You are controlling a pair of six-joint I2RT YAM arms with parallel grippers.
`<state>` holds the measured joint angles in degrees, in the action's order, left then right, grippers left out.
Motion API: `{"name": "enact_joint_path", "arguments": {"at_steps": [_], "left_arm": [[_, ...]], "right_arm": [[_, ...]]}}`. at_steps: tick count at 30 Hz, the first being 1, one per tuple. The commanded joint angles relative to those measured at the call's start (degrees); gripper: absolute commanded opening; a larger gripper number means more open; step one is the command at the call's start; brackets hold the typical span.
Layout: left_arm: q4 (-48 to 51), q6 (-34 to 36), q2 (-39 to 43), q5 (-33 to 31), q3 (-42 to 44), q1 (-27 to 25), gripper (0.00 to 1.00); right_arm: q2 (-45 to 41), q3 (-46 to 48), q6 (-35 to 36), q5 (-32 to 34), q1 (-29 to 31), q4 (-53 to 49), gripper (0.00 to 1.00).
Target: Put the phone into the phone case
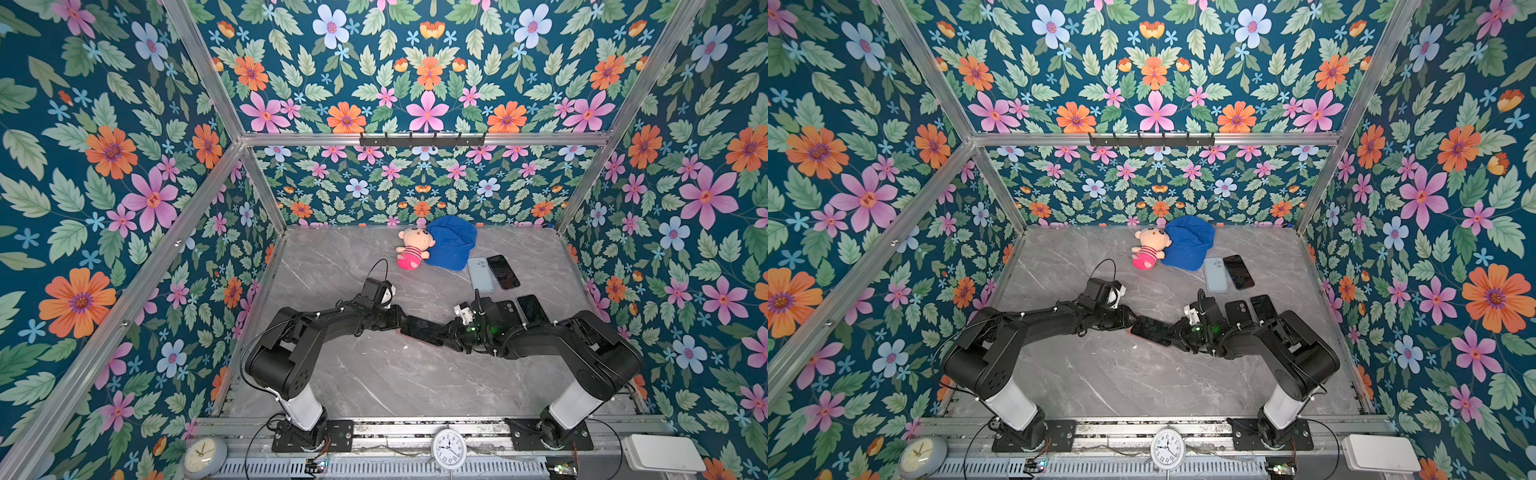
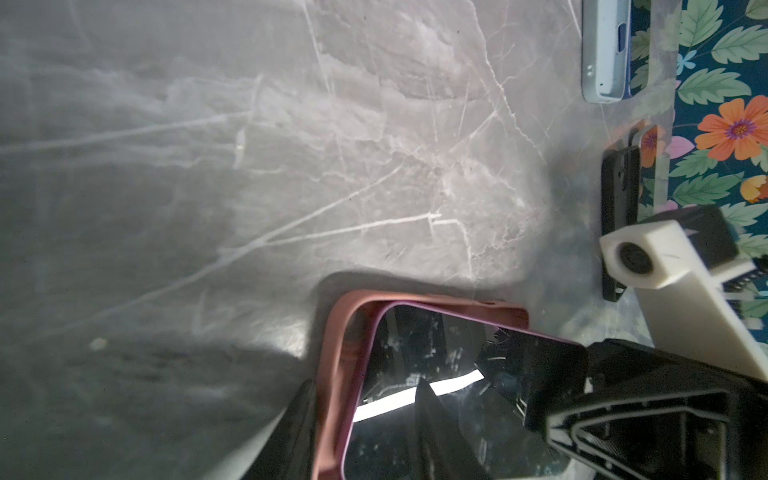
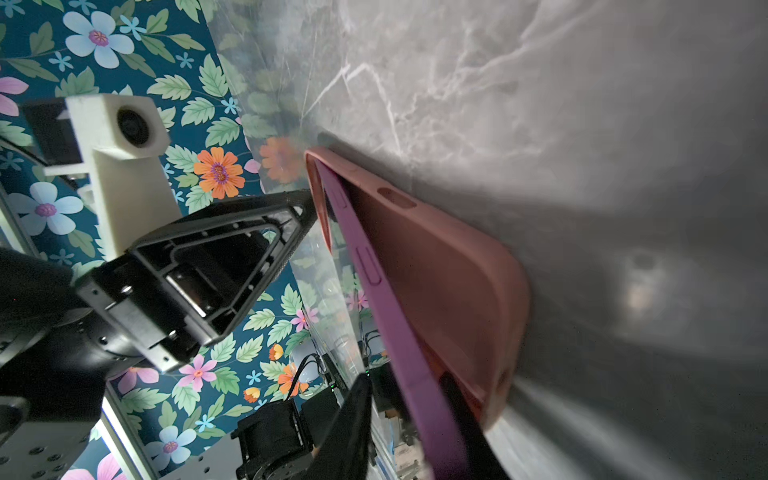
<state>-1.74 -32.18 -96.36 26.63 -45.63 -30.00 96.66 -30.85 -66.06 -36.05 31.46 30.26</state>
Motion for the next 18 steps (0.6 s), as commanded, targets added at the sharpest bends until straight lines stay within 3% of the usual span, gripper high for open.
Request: {"name": "enact_joint_path", "arguments": {"at_steps": [1, 12, 18], "left_arm": [[-1.1, -0.2, -0.2, 1.3, 0.2, -0.2, 0.41], [-1.6, -0.4, -0.2, 1.5, 0.5, -0.3, 0.41], [-0.6, 0.7, -0.1, 0.9, 0.0, -0.2, 0.41]], "right_arm": [[0.7, -0.8, -0.7, -1.2, 0.3, 1.6, 0.28], [2.5, -3.2, -0.4, -2.2, 0.8, 0.4, 0.27], [1.2, -5.6, 3.6, -3.6, -0.1, -7.9, 0.25]]}}
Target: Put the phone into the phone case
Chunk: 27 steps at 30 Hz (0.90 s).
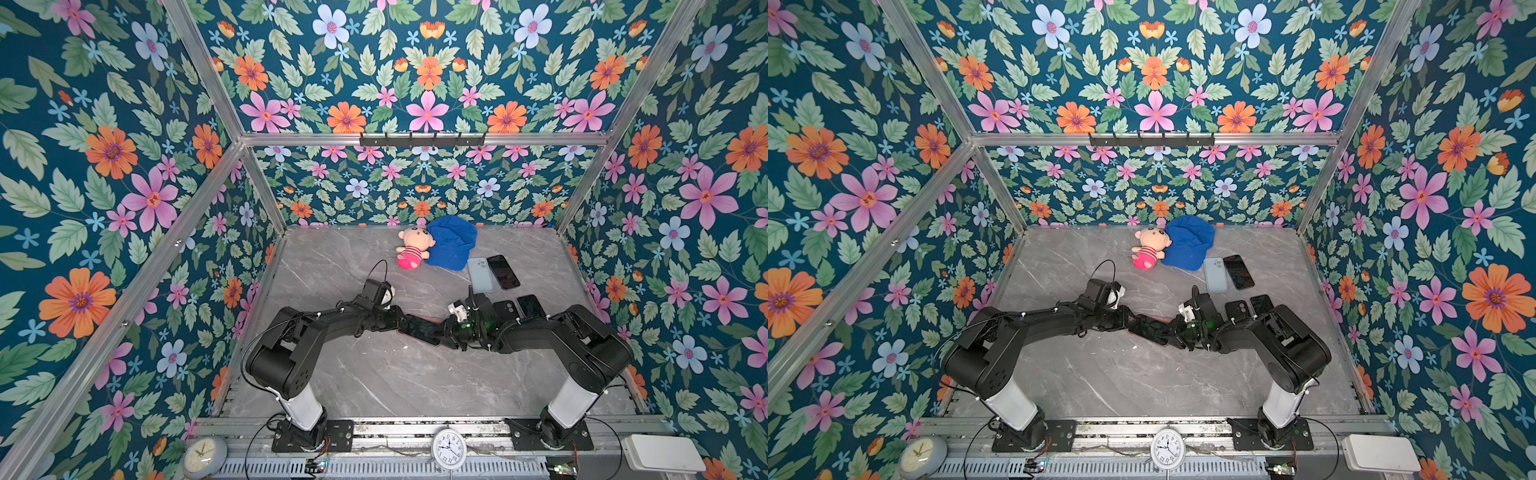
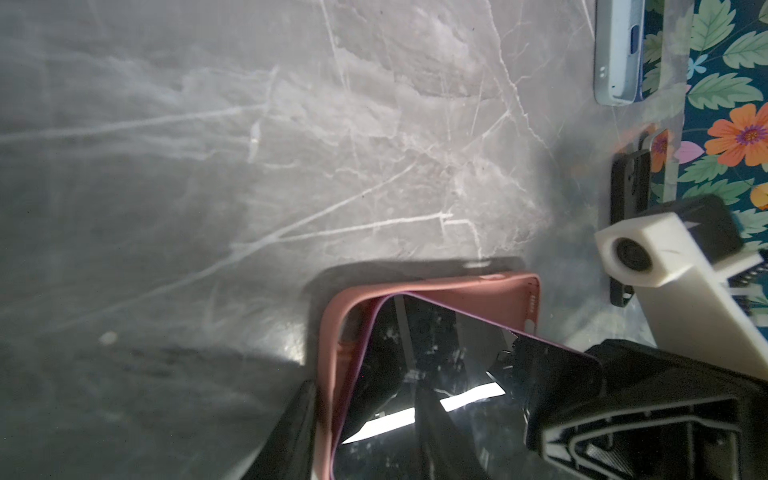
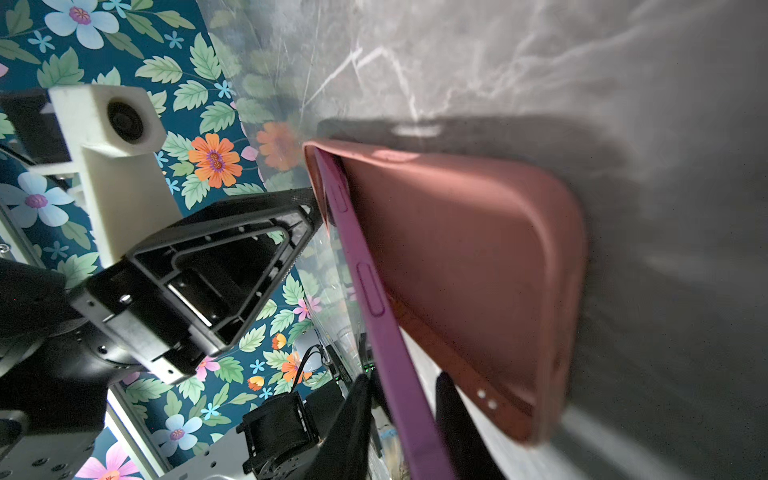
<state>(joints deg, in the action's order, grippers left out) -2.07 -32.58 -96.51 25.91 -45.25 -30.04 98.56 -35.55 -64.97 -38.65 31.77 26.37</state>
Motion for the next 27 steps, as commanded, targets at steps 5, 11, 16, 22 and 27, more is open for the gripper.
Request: {"name": "enact_joint_path", "arguments": {"at_steps": [5, 11, 16, 22, 27], "left_arm": [[0.1, 1.6, -0.2, 1.6, -1.2, 0.4, 0.41], [-0.9, 1.3, -1.0, 2.6, -2.4, 0.7, 0.4], [-2.3, 0.6, -1.6, 3.3, -2.3, 0.7, 0.4], [-3.5, 0.2, -1.7, 3.6, -1.7, 0.8, 0.4], [-4.6, -0.5, -1.8, 4.1, -1.1, 0.7, 0.4]], "right_arm": [[-0.4, -2.1, 4.8, -4.6, -1.9, -7.8, 0.15], [0.3, -5.0, 8.5, -7.9, -2.7, -14.3, 0.07], [0.9, -6.9, 11.0, -9.9, -3.6, -18.3, 0.07], [1.0, -8.2, 13.1, -11.8, -4.6, -21.4, 0.03], [1.0, -8.5, 13.8, -12.3, -4.8, -21.5, 0.01]]}}
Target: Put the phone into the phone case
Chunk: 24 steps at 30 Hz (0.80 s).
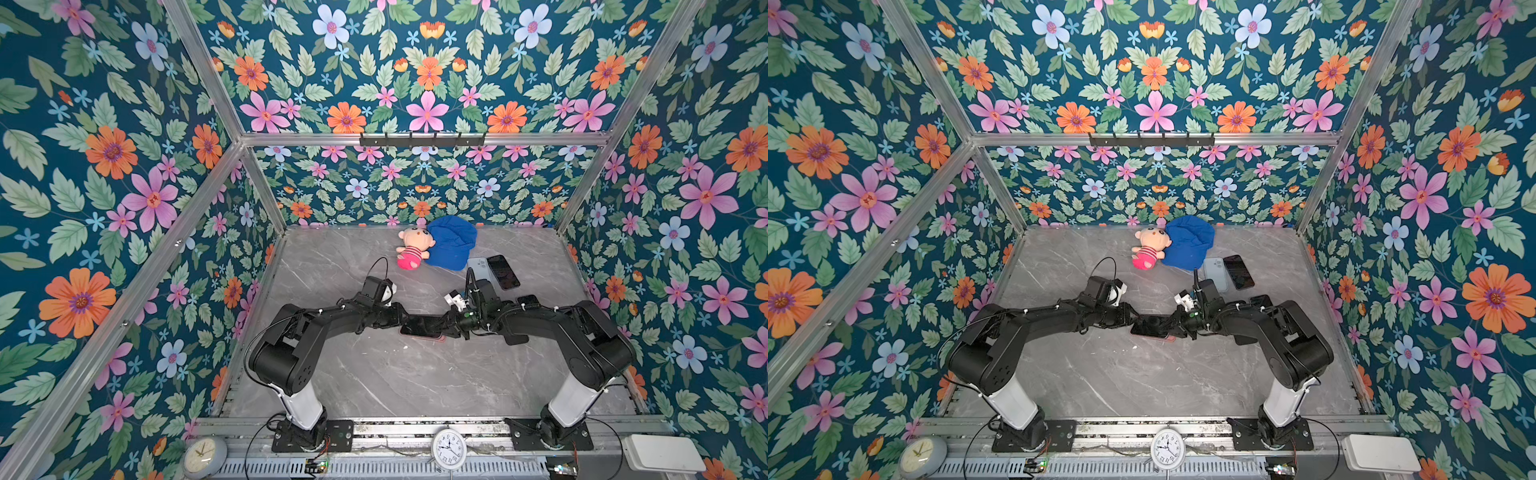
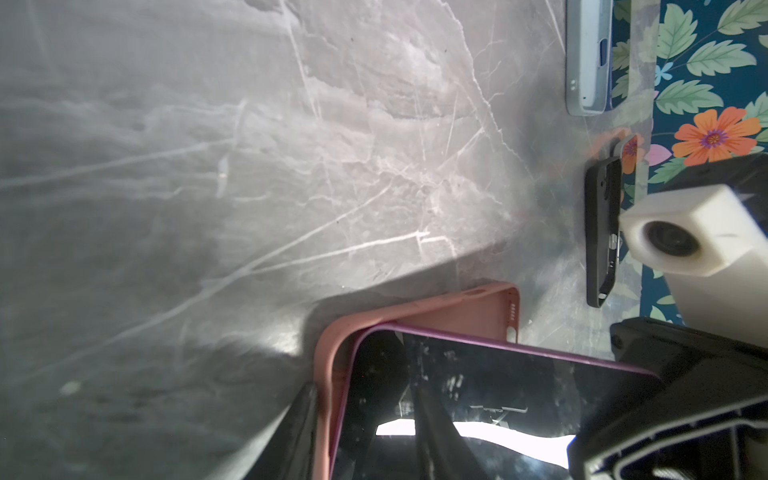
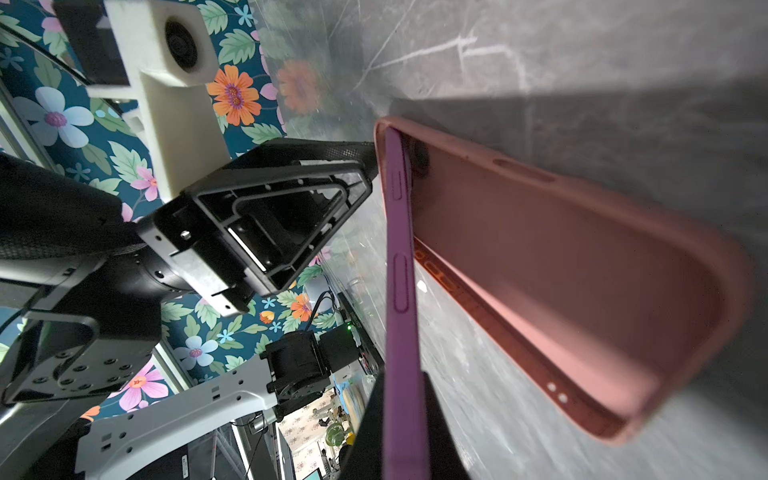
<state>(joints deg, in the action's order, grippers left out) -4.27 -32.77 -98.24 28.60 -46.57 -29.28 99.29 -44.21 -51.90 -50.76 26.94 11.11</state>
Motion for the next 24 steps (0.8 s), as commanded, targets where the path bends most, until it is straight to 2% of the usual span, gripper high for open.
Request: {"name": "enact_joint_path", "arguments": {"at_steps": [1, 10, 18, 24], "left_arm": [[-2.9, -0.6, -0.1, 1.5, 0.6, 0.0, 0.4], [-4.1, -1.2, 0.0, 2.3, 1.3, -0.1, 0.4], [-4.5, -1.6, -0.2, 2.5, 1.4, -0.1, 0.4], [-5.2, -2.3, 0.2, 2.5, 2.2, -0.1, 0.4]], "right_arm": [[0.4, 0.3, 0.7, -0.4, 0.1, -5.9, 0.01], [4.0, 0.8, -0.9, -1.0, 0.1, -1.7, 0.0], [5.0, 0.3, -0.5, -0.7, 0.0, -2.1, 0.0], [3.9, 0.5, -0.3, 0.2, 0.0, -3.8, 0.12]]}}
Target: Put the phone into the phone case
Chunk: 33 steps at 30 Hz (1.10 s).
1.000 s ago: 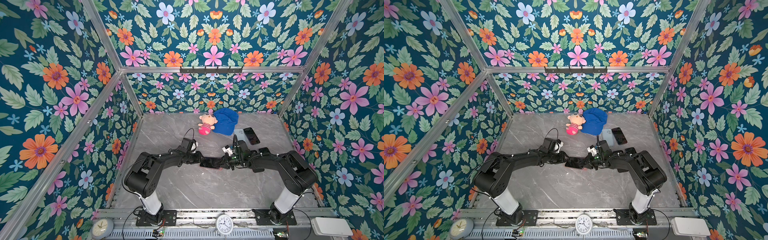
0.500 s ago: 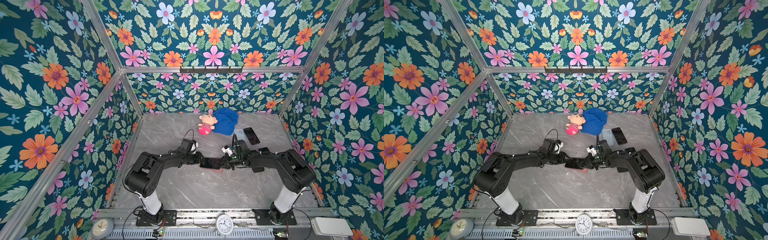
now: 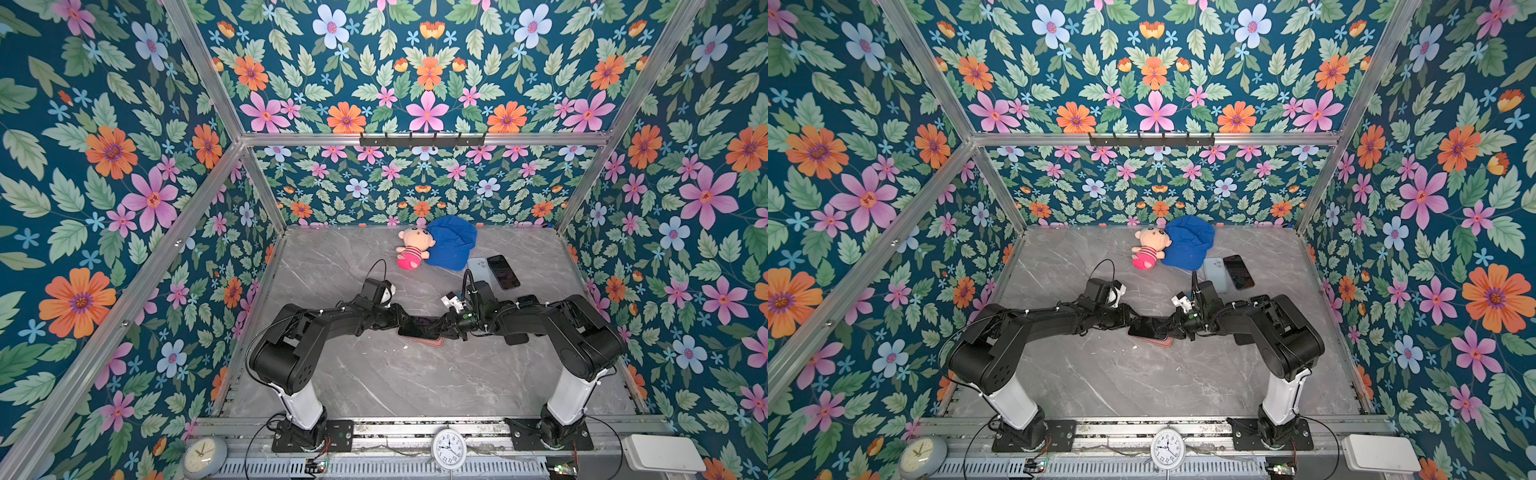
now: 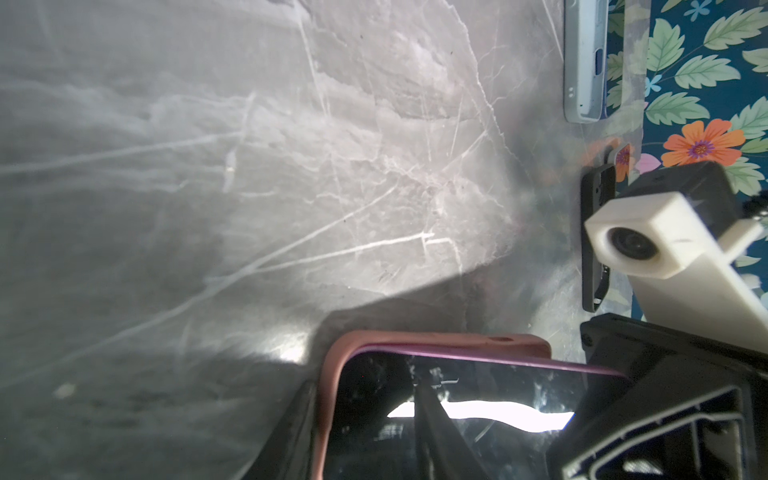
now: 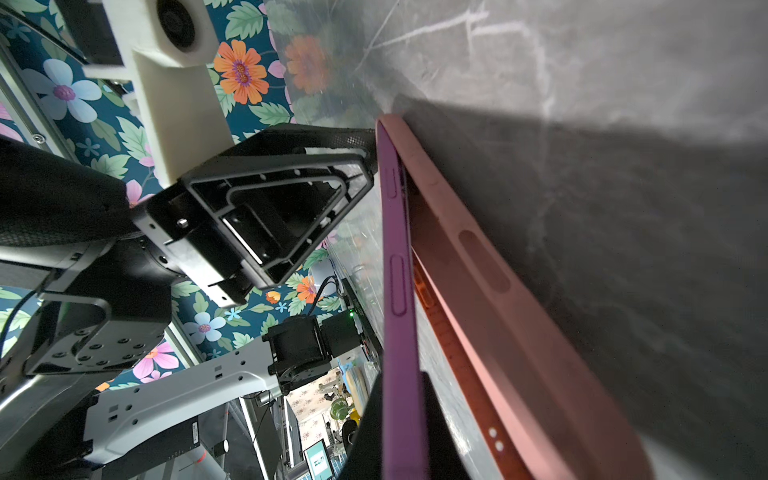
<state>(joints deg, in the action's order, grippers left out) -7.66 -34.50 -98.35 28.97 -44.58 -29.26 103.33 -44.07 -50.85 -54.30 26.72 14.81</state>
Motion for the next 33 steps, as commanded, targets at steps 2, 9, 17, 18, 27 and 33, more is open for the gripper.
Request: {"name": "enact_joint_path", "arguments": {"at_steps": [2, 9, 17, 18, 27, 33], "left_arm": [[-1.8, -0.6, 0.5, 2.0, 0.3, -0.1, 0.4], [-1.4, -0.5, 1.1, 1.7, 0.5, -0.1, 0.4], [-0.9, -0.2, 1.4, 1.1, 0.6, -0.1, 0.4], [-0.7, -0.1, 1.5, 1.1, 0.6, -0.1, 0.4], [0.7, 0.3, 3.0, 0.7, 1.4, -0.1, 0.41], [1.4, 0.5, 4.2, 0.5, 3.0, -0.1, 0.41]], "right_arm": [[-0.9, 0.2, -1.3, 4.1, 0.3, -8.3, 0.16], [-3.5, -0.9, 0.0, 5.8, 0.3, -12.7, 0.36], [-5.9, -3.1, 3.4, 8.4, 0.4, -20.5, 0.44], [-6.4, -3.3, 4.0, 9.1, 0.3, -22.0, 0.45], [-7.8, -4.1, 7.6, 14.5, 1.1, -28.9, 0.5], [-11.7, -3.7, 8.4, 18.4, 2.4, -32.0, 0.5]]}}
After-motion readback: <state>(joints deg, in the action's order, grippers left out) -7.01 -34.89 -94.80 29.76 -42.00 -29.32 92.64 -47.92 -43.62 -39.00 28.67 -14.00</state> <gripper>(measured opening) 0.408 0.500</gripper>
